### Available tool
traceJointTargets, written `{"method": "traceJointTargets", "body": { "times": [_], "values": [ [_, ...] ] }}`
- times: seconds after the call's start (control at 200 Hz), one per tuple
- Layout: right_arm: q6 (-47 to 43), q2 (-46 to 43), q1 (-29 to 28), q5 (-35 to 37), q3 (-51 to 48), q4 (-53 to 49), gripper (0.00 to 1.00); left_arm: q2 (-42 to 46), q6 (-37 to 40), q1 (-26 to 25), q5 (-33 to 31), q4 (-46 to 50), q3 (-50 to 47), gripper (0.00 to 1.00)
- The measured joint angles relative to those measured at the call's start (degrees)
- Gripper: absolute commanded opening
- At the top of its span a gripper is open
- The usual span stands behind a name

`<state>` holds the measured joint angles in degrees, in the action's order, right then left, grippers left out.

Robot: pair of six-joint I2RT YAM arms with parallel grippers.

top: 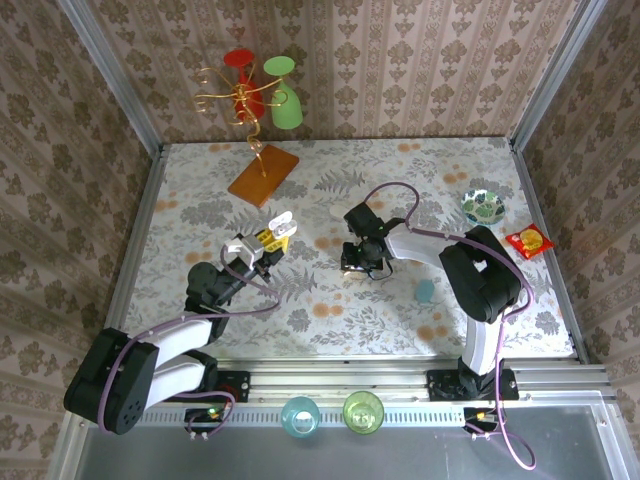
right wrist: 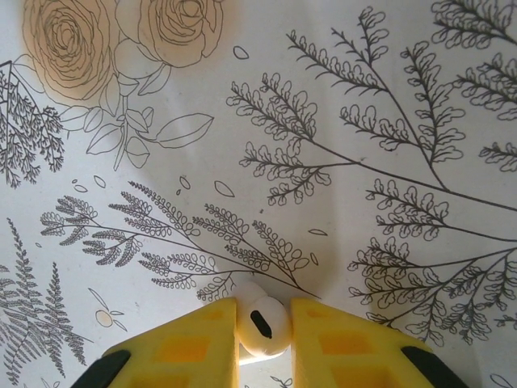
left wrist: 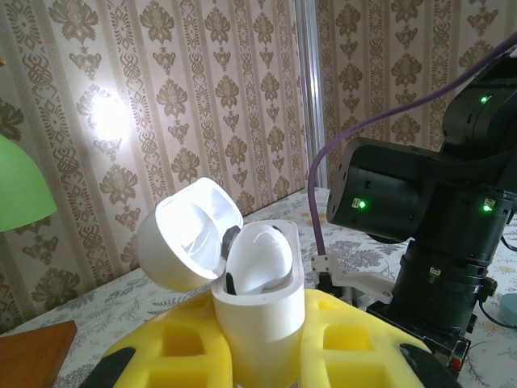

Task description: Insert wireless bluetooth earbuds into charging case

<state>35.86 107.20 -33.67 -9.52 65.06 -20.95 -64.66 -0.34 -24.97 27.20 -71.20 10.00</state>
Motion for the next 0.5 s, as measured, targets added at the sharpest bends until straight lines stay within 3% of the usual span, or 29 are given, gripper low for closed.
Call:
{"method": "traceJointTargets", "body": {
  "times": [0.27, 0.5],
  "values": [
    [-2.51, -3.23, -0.13, 1.46, -1.75, 0.17, 0.20, -0.11, -0.04, 0.00, 0.02, 0.00, 0.00, 0.00],
    [-9.86, -14.62, -2.23, 8.68, -2.82, 0.50, 0.19, -1.38, -1.64, 0.00, 1.09, 0.15, 0.00, 0.00]
  ]
}}
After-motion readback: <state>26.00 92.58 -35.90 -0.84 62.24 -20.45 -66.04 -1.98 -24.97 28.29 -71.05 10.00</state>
